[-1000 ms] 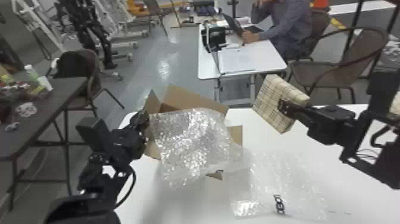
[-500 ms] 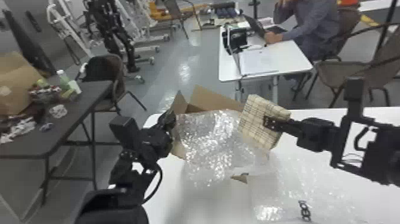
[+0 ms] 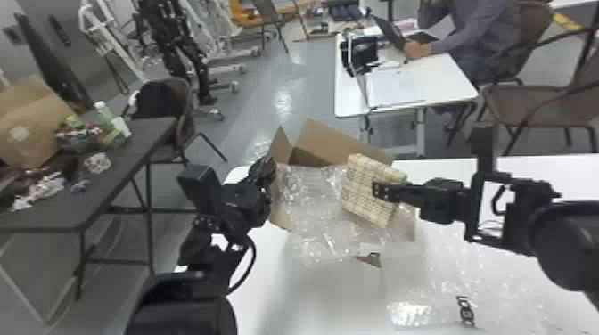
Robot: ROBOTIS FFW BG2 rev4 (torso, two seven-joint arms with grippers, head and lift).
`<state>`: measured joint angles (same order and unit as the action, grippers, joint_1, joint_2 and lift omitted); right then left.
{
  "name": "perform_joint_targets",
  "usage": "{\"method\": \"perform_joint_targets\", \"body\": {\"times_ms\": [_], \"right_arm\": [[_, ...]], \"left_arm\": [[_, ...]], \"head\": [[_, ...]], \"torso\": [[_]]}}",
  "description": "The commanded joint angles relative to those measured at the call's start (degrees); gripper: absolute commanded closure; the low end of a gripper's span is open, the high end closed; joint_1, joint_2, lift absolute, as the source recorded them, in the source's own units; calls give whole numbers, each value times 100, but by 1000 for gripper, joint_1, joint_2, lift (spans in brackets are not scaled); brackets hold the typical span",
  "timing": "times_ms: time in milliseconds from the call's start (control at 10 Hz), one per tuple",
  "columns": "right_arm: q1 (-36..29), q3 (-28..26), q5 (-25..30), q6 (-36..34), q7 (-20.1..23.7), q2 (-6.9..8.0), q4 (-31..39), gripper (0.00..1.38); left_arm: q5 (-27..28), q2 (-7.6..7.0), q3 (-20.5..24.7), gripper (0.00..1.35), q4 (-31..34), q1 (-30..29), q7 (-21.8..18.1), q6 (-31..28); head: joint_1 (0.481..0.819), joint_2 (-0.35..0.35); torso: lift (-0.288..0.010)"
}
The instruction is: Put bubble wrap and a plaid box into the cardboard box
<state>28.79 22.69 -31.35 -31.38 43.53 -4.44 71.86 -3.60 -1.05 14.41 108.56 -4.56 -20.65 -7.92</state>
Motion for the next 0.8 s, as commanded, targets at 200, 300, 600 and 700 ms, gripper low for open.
{"method": "perform_joint_targets", "body": {"times_ms": [200,300,600,700], "right_arm": [[452,157,279,633,270,233,-1192,1121],[637,157,411,914,410,338,-1702,895],[576,-54,367,1029,542,347,-1517,61],[452,-238,437,932,542,329,-1113,150]], "left_arm": [[0,-18,-34,1219,-19,26,0,-43],[0,-18,-61,1219,-28,34,0,-52],[-27,-36,-26,1219,-19,-10,0,-34],[-27,-36,-8,1219,-19,-36,0,-43]], "head": [[607,350],[608,350],[610,349],[603,349]], "torso": [[-107],[-107],[-107],[-107]]}}
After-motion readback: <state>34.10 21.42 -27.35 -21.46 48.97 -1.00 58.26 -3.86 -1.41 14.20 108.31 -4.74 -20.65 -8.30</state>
